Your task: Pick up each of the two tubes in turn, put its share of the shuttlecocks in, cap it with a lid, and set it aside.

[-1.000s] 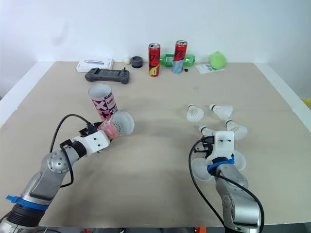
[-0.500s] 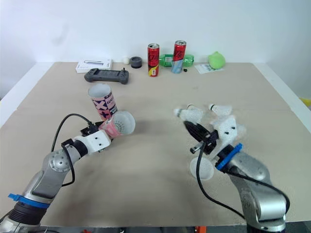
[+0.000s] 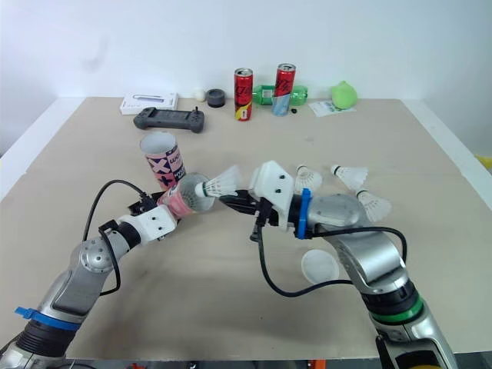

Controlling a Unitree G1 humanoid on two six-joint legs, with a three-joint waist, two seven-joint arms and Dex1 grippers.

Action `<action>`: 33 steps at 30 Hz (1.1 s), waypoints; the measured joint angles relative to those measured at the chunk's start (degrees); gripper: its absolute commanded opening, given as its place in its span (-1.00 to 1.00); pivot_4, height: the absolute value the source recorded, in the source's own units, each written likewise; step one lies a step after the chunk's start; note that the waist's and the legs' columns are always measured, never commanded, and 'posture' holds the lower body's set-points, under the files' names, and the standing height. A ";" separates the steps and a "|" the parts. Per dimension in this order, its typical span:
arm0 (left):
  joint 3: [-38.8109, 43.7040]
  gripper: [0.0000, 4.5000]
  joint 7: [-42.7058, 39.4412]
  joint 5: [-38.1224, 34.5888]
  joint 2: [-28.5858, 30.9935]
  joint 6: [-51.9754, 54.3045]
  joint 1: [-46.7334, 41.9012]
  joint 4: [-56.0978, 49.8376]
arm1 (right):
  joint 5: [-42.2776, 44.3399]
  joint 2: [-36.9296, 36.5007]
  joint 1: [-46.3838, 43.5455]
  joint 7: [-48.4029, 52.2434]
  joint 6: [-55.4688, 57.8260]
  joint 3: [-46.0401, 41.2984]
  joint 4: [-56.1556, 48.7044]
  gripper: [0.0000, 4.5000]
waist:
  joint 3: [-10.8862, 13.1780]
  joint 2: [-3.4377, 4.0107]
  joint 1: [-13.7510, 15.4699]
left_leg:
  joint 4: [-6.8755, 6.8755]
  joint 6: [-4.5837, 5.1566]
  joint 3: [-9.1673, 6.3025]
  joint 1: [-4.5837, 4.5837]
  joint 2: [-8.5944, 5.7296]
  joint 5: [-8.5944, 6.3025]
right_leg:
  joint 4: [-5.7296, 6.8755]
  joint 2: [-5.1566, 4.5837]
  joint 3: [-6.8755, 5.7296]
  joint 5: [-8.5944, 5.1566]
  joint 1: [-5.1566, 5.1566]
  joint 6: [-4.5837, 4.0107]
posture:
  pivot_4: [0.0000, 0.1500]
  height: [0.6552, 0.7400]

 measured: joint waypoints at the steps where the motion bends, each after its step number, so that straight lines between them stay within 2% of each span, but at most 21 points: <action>1: 0.02 0.42 0.01 0.00 -0.08 0.09 0.05 -0.08 | -0.45 0.28 -0.77 0.70 -0.29 1.08 0.22 -0.70 | 0.00 0.00 0.00 | 0.00 0.00 0.00 0.00 0.00 0.00 | 0.00 0.00 0.01 0.00 0.00 0.00 | 1.00 1.00; 3: 0.04 0.42 0.09 0.02 -0.28 0.21 0.07 -0.14 | -0.56 1.67 -1.64 1.15 -0.25 1.75 0.50 -0.39 | 0.00 0.00 0.01 | 0.00 0.00 0.00 -0.01 0.00 0.00 | 0.00 0.00 0.01 0.00 0.00 0.00 | 1.00 1.00; 7: -0.01 0.42 0.64 0.07 -0.72 0.38 0.13 -0.10 | 1.80 3.53 -4.05 2.00 2.10 1.53 0.47 0.50 | 0.00 0.00 0.02 | 0.02 0.00 0.00 -0.01 0.00 0.00 | 0.00 -0.01 0.01 0.03 0.01 0.02 | 1.00 1.00; 9: -0.03 0.42 0.80 0.08 -0.93 0.68 0.12 -0.08 | 4.51 3.47 -6.45 2.38 4.66 -0.43 0.43 0.85 | 0.00 0.00 0.02 | 0.03 0.00 0.00 -0.01 0.00 0.00 | 0.00 -0.01 0.01 0.05 0.01 0.02 | 1.00 1.00; 11: -0.04 0.42 0.92 0.07 -1.03 0.90 0.12 -0.09 | 5.95 2.90 -8.15 3.09 6.13 -1.72 0.58 0.71 | 0.01 0.01 0.02 | 0.04 0.00 0.00 0.00 0.00 0.00 | 0.00 -0.01 0.01 0.05 0.02 0.01 | 1.00 1.00; 12: -0.04 0.42 1.01 0.08 -1.04 0.99 0.09 -0.08 | 6.67 1.39 -10.56 4.55 7.32 -1.92 1.64 0.57 | 0.03 0.04 0.00 | 0.04 0.01 0.04 0.00 0.00 0.01 | 0.01 -0.01 0.03 0.08 -0.01 0.00 | 1.00 1.00; 14: -0.08 0.42 1.09 0.08 -1.08 1.05 0.04 -0.01 | 6.49 -1.31 -14.82 6.87 8.01 -2.01 3.74 0.13 | 0.02 0.03 0.00 | 0.04 0.02 0.03 0.01 0.01 0.02 | 0.01 -0.01 0.01 0.09 -0.02 -0.02 | 1.00 1.00; 16: -0.07 0.42 1.12 0.09 -1.07 1.07 -0.04 0.09 | 3.97 -3.63 -19.61 10.30 7.09 0.11 6.72 -0.23 | 0.03 0.07 -0.03 | 0.02 0.02 0.08 0.04 0.03 0.02 | 0.01 -0.01 0.02 0.09 -0.06 -0.06 | 1.00 1.00; 18: -0.07 0.42 1.16 0.08 -1.15 1.05 -0.14 0.22 | 0.41 -4.39 -24.30 13.79 5.33 3.50 10.79 -0.67 | 0.03 0.06 -0.10 | 0.01 0.02 0.06 0.06 0.06 0.01 | 0.01 0.00 -0.02 0.08 -0.06 -0.11 | 1.00 1.00; 19: -0.18 0.42 1.16 0.08 -1.20 1.04 -0.27 0.27 | -0.97 -4.15 -25.58 14.84 4.54 5.10 12.11 -0.86 | 0.03 0.06 -0.08 | -0.03 0.02 0.05 0.05 0.06 0.01 | 0.01 0.00 -0.03 0.07 -0.07 -0.12 | 1.00 1.00; 20: -0.18 0.42 1.23 0.09 -1.34 1.00 -0.39 0.40 | -4.02 -3.29 -27.65 16.70 2.82 8.70 14.94 -0.95 | 0.03 0.07 -0.10 | -0.03 0.02 0.07 0.05 0.06 0.01 | 0.01 0.00 -0.01 0.06 -0.08 -0.12 | 1.00 1.00; 24: -0.61 0.42 1.91 0.23 -1.68 1.10 -0.62 0.51 | -9.66 0.36 -30.18 18.30 -0.98 14.14 21.00 -0.95 | 0.03 0.07 -0.07 | -0.03 0.02 0.06 -0.02 0.04 0.01 | 0.01 0.01 0.00 0.06 -0.12 -0.07 | 1.00 1.00; 28: -0.71 0.42 2.31 0.91 -1.84 1.36 -0.21 -0.08 | -14.82 7.07 -31.74 18.92 -4.71 18.64 26.74 -0.95 | 0.03 0.07 -0.09 | -0.04 0.02 0.03 -0.03 0.04 0.01 | 0.02 0.04 -0.03 0.06 -0.11 -0.04 | 1.00 1.00; 33: -0.57 0.42 2.56 1.16 -2.34 1.72 0.03 -0.23 | -21.55 11.14 -33.15 18.35 -8.45 21.88 32.16 -0.95 | 0.03 0.06 -0.09 | -0.03 0.02 0.02 -0.01 0.05 0.01 | 0.04 0.04 -0.04 0.06 -0.09 -0.05 | 1.00 1.00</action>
